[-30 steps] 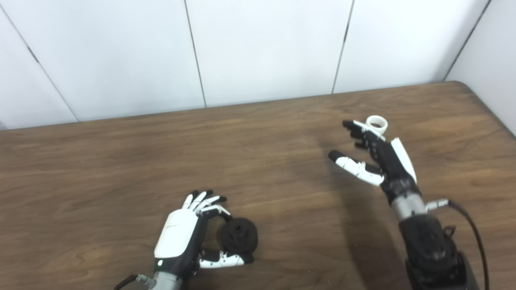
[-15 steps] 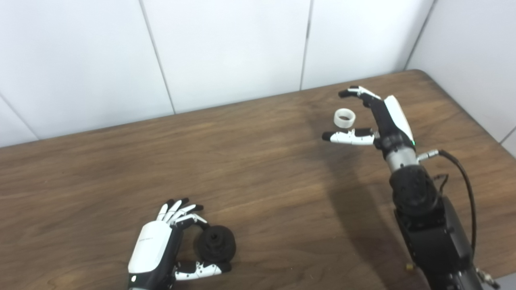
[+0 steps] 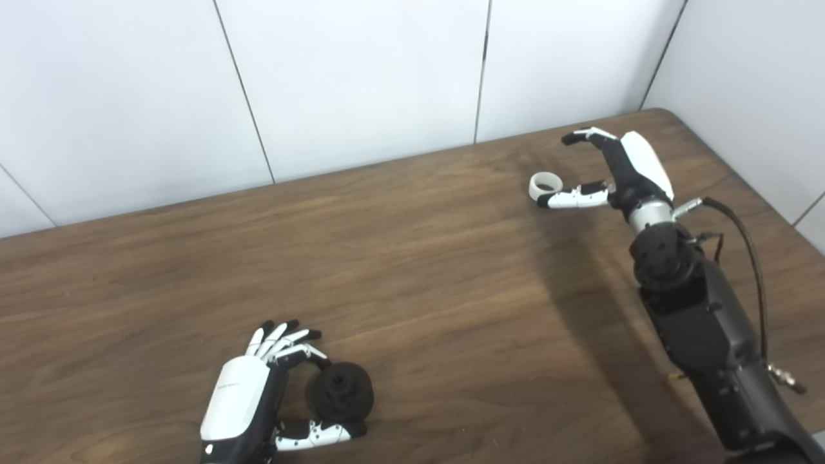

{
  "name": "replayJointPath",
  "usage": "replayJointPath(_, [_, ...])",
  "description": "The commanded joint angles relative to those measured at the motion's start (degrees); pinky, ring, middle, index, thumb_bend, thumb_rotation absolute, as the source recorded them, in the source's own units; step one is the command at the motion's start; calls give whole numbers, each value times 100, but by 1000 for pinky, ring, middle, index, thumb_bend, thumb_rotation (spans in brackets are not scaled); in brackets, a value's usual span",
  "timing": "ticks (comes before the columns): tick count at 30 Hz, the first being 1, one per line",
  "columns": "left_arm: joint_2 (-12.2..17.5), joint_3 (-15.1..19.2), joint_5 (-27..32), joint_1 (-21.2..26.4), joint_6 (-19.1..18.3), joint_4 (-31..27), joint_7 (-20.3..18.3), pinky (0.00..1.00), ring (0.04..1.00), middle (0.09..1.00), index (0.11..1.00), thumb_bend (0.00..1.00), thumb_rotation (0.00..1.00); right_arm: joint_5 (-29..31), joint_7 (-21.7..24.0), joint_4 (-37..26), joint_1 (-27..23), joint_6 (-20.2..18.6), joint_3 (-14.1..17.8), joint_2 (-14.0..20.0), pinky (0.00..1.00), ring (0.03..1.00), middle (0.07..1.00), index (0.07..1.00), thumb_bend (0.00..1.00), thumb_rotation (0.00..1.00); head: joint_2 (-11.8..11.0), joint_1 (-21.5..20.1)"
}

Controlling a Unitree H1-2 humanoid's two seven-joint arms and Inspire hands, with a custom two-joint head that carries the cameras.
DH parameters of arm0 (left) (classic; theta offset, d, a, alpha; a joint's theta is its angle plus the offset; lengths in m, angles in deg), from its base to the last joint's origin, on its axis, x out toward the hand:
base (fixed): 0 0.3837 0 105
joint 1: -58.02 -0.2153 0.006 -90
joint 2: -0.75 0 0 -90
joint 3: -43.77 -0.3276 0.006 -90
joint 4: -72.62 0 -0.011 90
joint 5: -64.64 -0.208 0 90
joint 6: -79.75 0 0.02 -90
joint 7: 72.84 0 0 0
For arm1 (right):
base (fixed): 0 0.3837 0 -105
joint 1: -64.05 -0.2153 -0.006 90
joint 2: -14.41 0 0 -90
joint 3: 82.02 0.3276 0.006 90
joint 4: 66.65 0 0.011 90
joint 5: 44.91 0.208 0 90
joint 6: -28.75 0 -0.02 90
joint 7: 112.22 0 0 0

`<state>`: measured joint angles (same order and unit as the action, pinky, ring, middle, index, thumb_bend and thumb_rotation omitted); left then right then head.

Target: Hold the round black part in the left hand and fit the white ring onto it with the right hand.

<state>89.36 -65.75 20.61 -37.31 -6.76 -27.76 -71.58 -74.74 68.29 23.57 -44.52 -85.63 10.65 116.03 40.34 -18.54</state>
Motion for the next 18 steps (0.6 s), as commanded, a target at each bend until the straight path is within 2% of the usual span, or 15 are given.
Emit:
replayJointPath(1, [146, 39, -74, -133, -58, 104, -121, 1000, 923, 816, 486, 521, 56, -121, 47, 23, -384, 113, -63, 272, 945, 926, 902, 778, 852, 257, -18, 3])
replayJointPath(10, [144, 50, -134, -173, -98, 29, -154, 1000, 928, 817, 486, 520, 57, -317, 247, 611, -806, 103, -543, 503, 989, 937, 916, 795, 888, 242, -5, -18])
replayJointPath(18, [156, 128, -86, -165, -29, 59, -62, 1000, 925, 811, 486, 520, 57, -496, 493, 1128, -1179, -148, -850, 573, 1000, 952, 922, 781, 908, 261, 3, -17])
